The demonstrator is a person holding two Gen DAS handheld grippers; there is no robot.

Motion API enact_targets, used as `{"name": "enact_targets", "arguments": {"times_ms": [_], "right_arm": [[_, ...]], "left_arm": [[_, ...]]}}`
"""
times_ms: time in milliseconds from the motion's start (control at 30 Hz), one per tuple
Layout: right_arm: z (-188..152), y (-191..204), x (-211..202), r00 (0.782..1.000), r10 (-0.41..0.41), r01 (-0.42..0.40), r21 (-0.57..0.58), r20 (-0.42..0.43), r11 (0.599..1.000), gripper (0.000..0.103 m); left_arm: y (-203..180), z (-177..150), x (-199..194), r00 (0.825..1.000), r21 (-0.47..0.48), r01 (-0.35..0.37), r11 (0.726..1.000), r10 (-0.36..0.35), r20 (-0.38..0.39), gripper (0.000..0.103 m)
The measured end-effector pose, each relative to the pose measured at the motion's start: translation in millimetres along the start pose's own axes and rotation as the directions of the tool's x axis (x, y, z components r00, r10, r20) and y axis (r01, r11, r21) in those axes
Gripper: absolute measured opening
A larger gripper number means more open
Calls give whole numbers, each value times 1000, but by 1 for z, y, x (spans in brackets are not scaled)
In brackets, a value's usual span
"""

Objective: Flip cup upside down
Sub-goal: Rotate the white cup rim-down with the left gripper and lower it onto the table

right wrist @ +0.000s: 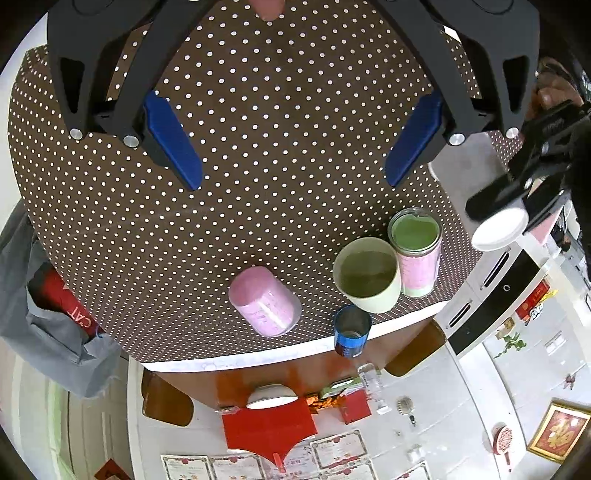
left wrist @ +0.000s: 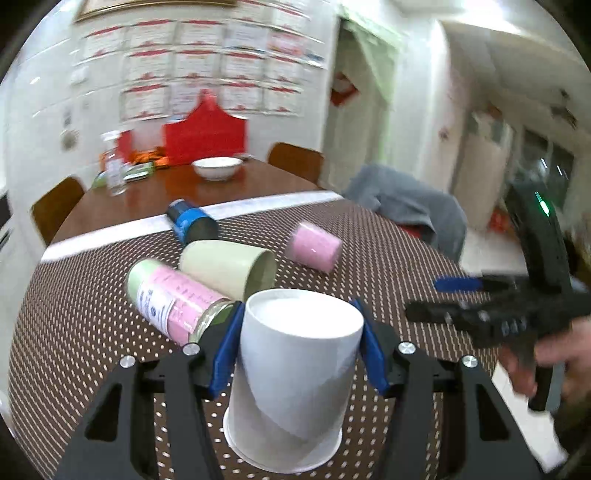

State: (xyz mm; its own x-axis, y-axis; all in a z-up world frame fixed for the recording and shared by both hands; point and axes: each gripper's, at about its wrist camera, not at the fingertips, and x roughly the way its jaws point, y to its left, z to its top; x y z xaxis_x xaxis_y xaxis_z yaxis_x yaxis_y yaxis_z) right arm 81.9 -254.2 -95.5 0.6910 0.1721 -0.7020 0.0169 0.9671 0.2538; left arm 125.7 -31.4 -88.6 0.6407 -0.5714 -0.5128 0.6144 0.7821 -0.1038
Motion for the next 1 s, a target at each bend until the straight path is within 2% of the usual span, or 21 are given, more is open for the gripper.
{"name": "enact_targets", "arguments": {"times_ms": [133,233,467,733,833,1000], "right_arm": [[-6,0,-1,1000,9,-9,-13,2,1000,97],[-11,-4,-3,1000,10,-10,-9,8,1000,97],[-24,-11,-9,1000,5,-5,-4,13,1000,97],[-32,-9,-16,999,10,-10,-5,33,1000,97],[-34,-10,-20,999,6,-6,-4,41,1000,97],[-35,-11,-25,999,4,-4,6,54,1000,97]], "left_arm": [[-9,-7,9,998,-52,-54,997,56,31,57],[-19,-14,17,996,-61,-83,995,85,24,57],[-29,-25,25,994,-86,-102,991,105,26,58],[-42,-27,31,992,-53,-124,991,126,31,58],[-42,-31,31,990,-54,-143,988,142,-9,67],[-41,-34,16,982,-57,-191,980,191,-15,72]]}}
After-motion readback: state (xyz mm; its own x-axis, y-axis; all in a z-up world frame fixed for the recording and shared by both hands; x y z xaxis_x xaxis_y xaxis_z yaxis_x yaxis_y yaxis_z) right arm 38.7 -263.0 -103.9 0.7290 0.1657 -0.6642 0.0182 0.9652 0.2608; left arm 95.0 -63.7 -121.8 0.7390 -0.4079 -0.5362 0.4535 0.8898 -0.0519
